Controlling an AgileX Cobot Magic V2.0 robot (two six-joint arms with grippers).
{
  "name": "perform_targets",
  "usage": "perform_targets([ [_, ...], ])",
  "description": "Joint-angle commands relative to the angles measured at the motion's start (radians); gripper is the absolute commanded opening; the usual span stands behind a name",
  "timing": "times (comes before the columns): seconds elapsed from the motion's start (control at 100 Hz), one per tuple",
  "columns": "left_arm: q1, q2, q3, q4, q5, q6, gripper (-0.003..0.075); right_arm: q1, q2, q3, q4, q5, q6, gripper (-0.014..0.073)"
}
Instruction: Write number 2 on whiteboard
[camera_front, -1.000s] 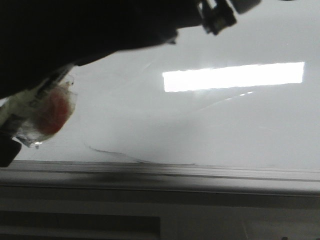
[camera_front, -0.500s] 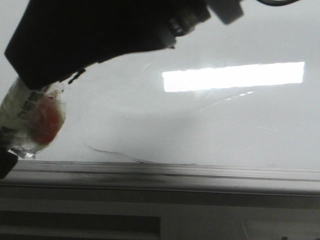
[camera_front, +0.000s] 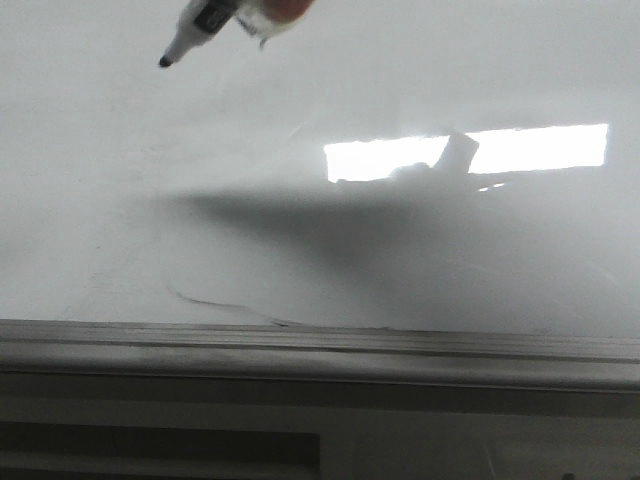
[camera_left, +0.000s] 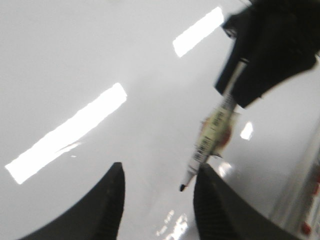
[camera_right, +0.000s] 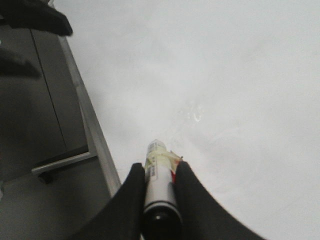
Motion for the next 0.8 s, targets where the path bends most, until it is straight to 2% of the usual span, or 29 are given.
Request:
perform_targets([
  [0.0,0.052,-0.011,-0.034,-0.079,-0.127,-0.028,0.0120,-0.026,-0.027,-0.036,-0.009,-0.041,-0.007,-0.0070],
  [0.06,0.093,-0.011,-0.034,-0.104,-0.127,-0.028,-0.0019,-0.032,-0.021,-0.036,-0.009,-0.040,-0.007,-0.0070],
  [0.3,0.222,0.008,-0.032,-0.198,-0.125,-0.028,-0.0019,-0.055,0.045,-0.044,-0.009,-0.070,-0.007,-0.0069],
  [0.79,0.232,0.008,-0.032,-0.201,-0.125,-0.028,-0.0019,-0.087,0.158,-0.113,-0.018,-0.107,-0.007,-0.0069],
])
